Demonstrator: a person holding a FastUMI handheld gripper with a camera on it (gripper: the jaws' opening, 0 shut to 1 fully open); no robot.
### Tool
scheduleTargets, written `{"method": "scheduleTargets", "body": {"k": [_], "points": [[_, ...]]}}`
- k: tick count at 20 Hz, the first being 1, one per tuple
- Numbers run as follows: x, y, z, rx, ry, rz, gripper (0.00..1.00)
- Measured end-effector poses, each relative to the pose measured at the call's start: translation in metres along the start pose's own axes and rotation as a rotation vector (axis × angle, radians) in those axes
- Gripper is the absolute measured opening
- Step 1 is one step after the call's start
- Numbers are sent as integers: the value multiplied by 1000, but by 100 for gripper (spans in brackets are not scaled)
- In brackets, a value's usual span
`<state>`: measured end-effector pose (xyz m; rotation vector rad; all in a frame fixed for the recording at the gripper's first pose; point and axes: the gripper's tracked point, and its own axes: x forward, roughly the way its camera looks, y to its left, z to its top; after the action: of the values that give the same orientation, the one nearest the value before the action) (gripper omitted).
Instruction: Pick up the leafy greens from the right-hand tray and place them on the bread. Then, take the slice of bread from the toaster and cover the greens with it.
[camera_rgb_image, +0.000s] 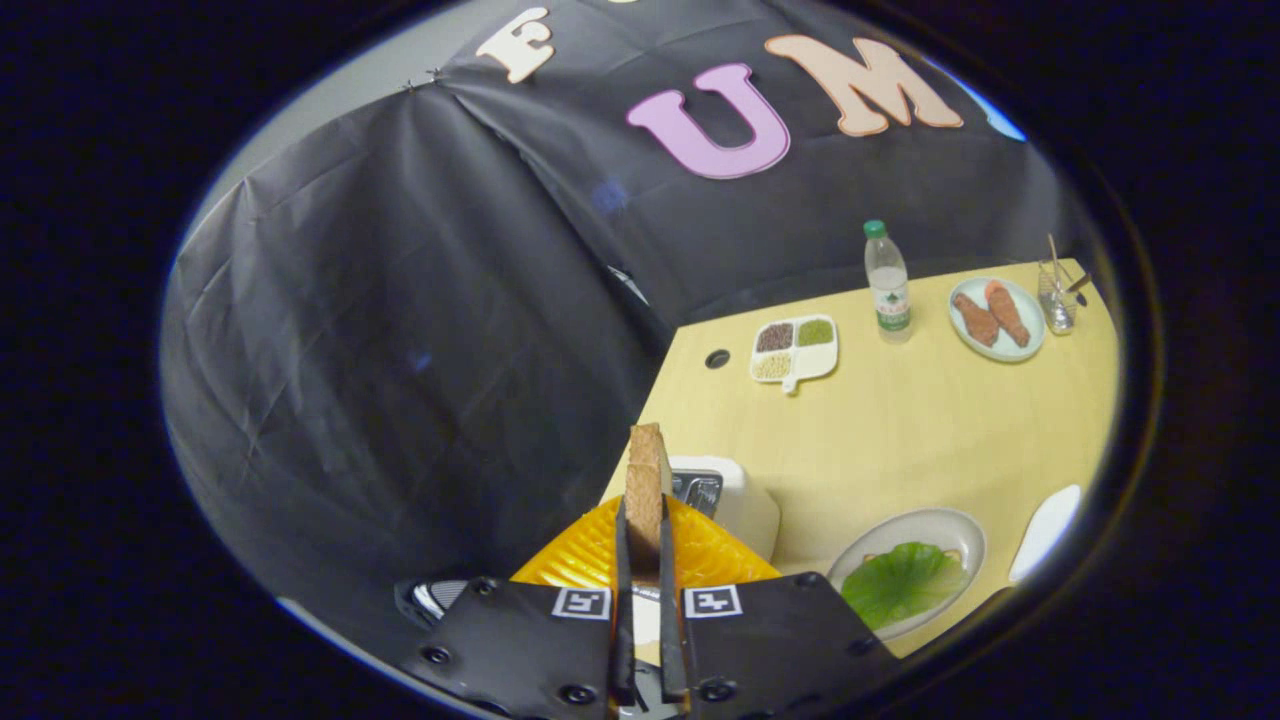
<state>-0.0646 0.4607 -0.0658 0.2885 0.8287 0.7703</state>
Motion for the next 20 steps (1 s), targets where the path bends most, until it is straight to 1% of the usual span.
{"method": "scheduleTargets", "body": {"k": [3,5,6,8,10,11,15,18,20], "points": [[-32,-18,15,21,-45,-6,13],[-50,-52,20,31,-75,-50,13],[-57,-74,21,40,-90,-85,13],[-69,-117,12,86,-97,-147,13],[-78,-143,-12,153,-86,-177,13],[-78,-152,-25,190,-75,-173,13],[-57,-175,-71,340,-25,-95,13],[-35,-198,-102,419,32,-97,13],[-23,-212,-126,425,79,-129,13]]}}
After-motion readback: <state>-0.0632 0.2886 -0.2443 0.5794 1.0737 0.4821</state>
